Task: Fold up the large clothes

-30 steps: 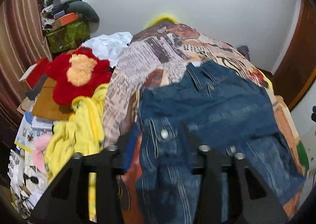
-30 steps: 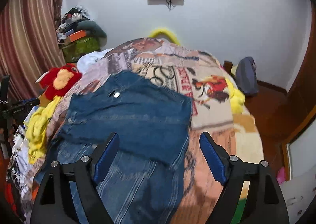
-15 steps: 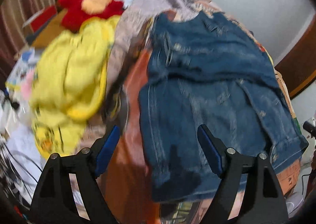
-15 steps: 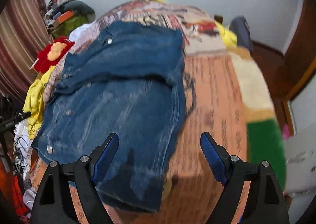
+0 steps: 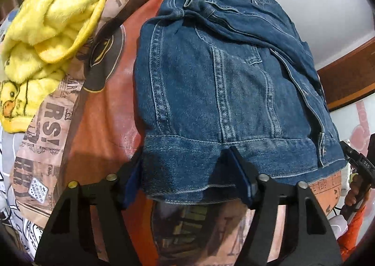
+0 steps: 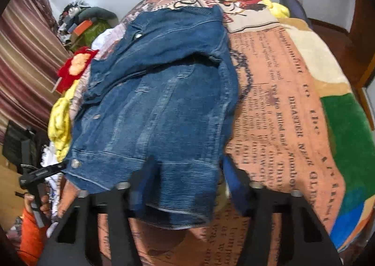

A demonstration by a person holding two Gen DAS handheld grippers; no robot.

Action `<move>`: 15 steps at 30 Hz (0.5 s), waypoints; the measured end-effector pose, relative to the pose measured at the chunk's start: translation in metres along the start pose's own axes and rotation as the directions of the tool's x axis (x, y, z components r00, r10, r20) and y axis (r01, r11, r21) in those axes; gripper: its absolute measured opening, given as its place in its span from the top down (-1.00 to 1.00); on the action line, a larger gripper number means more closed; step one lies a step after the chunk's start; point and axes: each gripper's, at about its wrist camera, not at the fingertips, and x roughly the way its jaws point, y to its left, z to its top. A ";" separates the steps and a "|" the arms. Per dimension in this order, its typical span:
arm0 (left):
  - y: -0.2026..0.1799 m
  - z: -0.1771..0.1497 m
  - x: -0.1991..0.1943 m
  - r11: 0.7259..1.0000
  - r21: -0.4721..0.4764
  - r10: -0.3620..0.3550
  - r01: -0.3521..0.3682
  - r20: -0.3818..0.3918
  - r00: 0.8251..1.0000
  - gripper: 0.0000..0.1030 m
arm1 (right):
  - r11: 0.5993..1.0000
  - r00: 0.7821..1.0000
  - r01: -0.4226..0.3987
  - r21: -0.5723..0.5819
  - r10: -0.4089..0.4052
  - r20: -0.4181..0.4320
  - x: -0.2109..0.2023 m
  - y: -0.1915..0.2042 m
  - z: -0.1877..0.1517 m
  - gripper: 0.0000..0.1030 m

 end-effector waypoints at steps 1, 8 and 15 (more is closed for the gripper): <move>-0.001 0.001 0.000 1.000 0.006 0.008 -0.008 0.005 1.000 0.04 | 1.000 1.000 0.000 0.001 0.000 0.000 0.000 0.001 0.001 0.26; -0.002 0.012 -0.025 0.998 0.055 0.010 -0.015 0.075 0.997 0.68 | 0.999 0.999 -0.035 -0.008 0.035 0.028 -0.006 0.004 0.016 0.67; -0.033 0.050 -0.062 0.992 0.127 -0.030 0.003 0.210 0.977 0.71 | 0.995 0.990 -0.044 -0.090 0.055 0.131 -0.024 0.027 0.056 0.68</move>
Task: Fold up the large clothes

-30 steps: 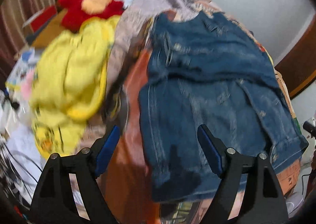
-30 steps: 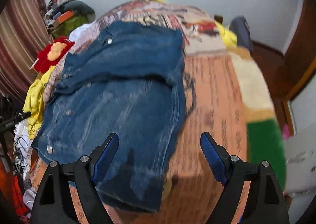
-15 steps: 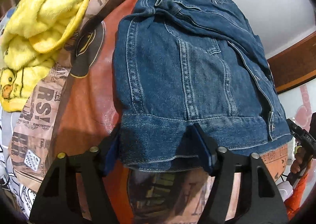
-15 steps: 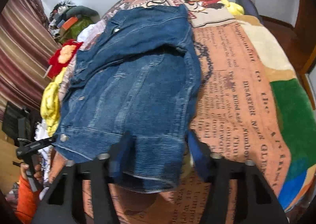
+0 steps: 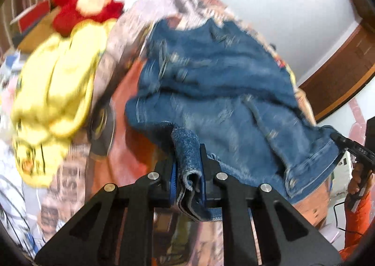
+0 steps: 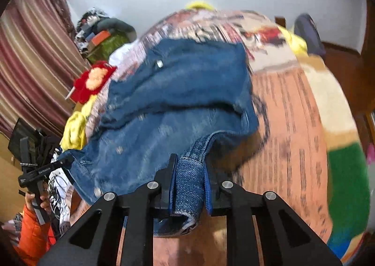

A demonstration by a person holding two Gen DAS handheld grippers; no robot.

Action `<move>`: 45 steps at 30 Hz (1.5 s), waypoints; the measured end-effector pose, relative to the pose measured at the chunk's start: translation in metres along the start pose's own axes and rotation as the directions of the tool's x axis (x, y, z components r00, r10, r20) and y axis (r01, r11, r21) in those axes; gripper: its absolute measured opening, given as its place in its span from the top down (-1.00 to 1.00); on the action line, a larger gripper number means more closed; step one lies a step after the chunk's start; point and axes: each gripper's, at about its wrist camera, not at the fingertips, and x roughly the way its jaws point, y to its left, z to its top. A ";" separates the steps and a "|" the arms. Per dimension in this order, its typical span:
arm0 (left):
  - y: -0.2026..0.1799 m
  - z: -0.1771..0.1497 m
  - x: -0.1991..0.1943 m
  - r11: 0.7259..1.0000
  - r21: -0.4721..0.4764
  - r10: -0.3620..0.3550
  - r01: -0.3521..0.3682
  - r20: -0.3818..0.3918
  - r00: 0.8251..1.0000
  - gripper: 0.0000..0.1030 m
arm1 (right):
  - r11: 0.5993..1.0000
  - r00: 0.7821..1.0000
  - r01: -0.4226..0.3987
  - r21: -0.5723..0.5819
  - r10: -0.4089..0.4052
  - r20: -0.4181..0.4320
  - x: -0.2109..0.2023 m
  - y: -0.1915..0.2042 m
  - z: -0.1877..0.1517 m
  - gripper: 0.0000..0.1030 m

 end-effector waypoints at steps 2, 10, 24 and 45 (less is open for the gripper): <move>-0.009 0.023 -0.009 1.000 0.022 -0.013 0.012 0.053 0.998 0.72 | 1.000 0.999 0.009 -0.014 -0.009 0.034 0.000 0.005 0.018 0.68; -0.017 0.127 -0.015 0.998 0.013 -0.060 0.058 0.204 0.977 0.74 | 0.998 0.984 0.053 -0.039 -0.046 0.170 0.002 0.006 0.109 0.69; 0.006 0.256 0.103 0.997 -0.070 0.045 -0.034 0.164 0.985 0.75 | 0.986 0.977 0.160 0.050 -0.166 0.136 0.134 -0.024 0.250 0.69; 0.000 0.247 0.202 0.945 0.123 0.309 -0.303 -0.031 0.951 0.59 | 0.934 0.931 0.351 0.071 -0.356 0.084 0.154 -0.122 0.230 0.68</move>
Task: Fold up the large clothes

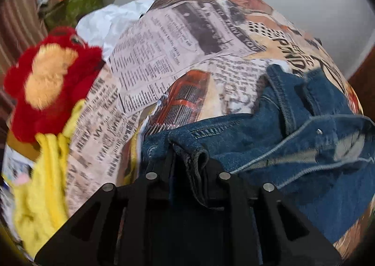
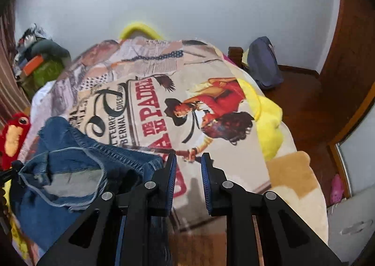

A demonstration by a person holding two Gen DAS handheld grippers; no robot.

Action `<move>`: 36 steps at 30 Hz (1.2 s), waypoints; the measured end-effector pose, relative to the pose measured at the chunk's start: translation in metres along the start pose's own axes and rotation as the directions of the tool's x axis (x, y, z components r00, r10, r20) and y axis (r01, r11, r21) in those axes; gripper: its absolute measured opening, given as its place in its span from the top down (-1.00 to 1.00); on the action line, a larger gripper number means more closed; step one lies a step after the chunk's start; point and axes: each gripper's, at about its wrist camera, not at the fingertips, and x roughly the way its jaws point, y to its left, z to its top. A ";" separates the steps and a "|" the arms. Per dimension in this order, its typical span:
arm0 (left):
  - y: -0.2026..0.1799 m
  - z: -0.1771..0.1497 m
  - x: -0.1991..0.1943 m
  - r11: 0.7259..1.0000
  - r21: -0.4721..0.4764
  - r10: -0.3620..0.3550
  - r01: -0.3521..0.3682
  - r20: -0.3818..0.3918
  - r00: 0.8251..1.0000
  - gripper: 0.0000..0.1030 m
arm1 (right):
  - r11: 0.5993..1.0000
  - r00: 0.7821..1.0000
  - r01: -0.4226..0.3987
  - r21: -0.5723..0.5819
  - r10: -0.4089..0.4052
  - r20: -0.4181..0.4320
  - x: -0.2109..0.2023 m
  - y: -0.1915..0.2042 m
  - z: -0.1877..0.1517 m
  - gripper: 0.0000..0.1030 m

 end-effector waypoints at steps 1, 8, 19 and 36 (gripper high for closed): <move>0.000 0.002 -0.007 1.000 0.008 0.000 0.000 0.008 1.000 0.55 | 1.000 1.000 -0.020 -0.010 0.020 -0.008 -0.006 0.001 -0.001 0.68; 0.001 0.003 -0.064 1.000 0.019 0.022 -0.025 0.129 0.991 -0.40 | 0.983 0.991 -0.132 -0.129 0.130 -0.019 -0.046 0.039 -0.024 0.68; -0.014 -0.041 -0.060 0.981 0.186 0.037 -0.047 0.057 0.998 -0.75 | 0.921 0.960 -0.268 -0.282 0.230 -0.159 -0.055 0.115 -0.061 0.67; 0.021 0.001 0.031 0.986 0.043 0.163 -0.162 -0.015 0.987 -0.77 | 0.927 0.945 -0.269 -0.262 0.201 -0.258 0.039 0.157 -0.036 0.68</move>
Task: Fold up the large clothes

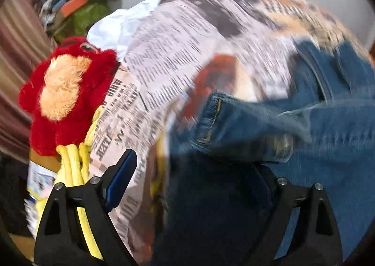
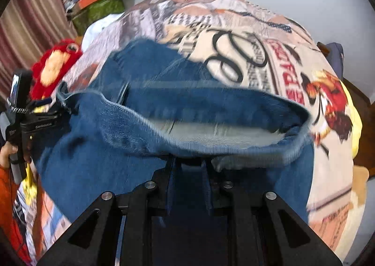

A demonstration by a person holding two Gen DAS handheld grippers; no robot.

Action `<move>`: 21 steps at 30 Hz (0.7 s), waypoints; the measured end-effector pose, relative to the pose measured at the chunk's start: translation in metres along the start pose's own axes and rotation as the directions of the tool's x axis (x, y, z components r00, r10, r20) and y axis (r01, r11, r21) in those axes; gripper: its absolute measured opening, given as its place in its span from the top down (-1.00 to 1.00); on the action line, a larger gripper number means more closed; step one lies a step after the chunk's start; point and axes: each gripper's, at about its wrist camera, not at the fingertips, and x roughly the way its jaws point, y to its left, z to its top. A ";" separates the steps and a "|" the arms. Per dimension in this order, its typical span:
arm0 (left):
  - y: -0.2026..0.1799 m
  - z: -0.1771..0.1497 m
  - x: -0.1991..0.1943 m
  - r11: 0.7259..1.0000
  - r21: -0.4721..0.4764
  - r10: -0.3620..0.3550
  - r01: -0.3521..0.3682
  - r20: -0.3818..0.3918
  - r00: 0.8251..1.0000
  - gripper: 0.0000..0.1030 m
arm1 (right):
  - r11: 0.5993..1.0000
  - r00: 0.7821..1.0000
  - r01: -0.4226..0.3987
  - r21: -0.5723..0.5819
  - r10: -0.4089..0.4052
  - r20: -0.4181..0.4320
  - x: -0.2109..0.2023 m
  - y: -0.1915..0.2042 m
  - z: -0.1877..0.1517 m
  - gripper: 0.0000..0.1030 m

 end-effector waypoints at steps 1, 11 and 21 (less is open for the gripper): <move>0.007 0.004 -0.001 0.999 -0.030 0.011 -0.010 0.016 1.000 -0.77 | 1.000 1.000 0.000 0.017 -0.001 0.027 -0.001 -0.005 0.007 0.68; 0.049 0.021 -0.007 0.989 -0.133 0.064 -0.058 0.040 0.997 -0.78 | 0.986 0.984 0.145 0.082 -0.153 0.093 -0.001 -0.024 0.026 0.68; 0.003 -0.004 -0.081 0.996 0.078 -0.048 0.036 0.165 0.985 -0.78 | 1.000 0.993 0.026 -0.012 -0.024 0.117 -0.053 0.019 -0.001 0.67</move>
